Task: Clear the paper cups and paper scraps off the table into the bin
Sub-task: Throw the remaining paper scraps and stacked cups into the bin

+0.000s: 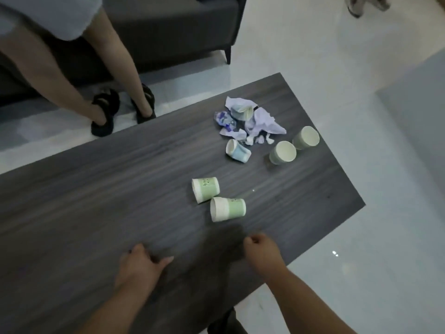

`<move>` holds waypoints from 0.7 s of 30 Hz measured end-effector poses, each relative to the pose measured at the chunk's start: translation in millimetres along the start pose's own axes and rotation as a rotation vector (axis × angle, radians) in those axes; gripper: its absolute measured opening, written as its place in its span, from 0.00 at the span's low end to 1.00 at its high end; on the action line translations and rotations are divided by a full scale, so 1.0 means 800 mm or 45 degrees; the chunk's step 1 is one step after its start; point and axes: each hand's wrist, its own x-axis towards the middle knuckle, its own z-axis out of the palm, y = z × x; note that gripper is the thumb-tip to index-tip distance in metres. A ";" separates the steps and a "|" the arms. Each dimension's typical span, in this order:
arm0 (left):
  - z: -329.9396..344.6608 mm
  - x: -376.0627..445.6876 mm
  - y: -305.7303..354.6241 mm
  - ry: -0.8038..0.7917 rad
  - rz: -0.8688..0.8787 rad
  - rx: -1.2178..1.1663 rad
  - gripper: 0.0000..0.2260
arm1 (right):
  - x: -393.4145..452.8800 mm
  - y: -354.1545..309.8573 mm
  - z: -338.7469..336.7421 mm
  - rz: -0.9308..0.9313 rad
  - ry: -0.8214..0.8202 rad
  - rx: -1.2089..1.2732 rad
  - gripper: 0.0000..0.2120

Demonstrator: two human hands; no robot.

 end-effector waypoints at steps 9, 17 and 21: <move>-0.004 0.007 0.031 -0.037 -0.168 0.212 0.41 | 0.072 -0.138 -0.196 -0.608 0.606 0.188 0.07; -0.005 0.004 0.035 -0.017 -0.201 0.129 0.41 | 0.164 -0.305 -0.203 -0.728 0.294 -0.444 0.36; -0.007 0.003 0.036 -0.009 -0.166 0.110 0.36 | 0.225 -0.336 -0.175 -0.503 0.271 -0.772 0.56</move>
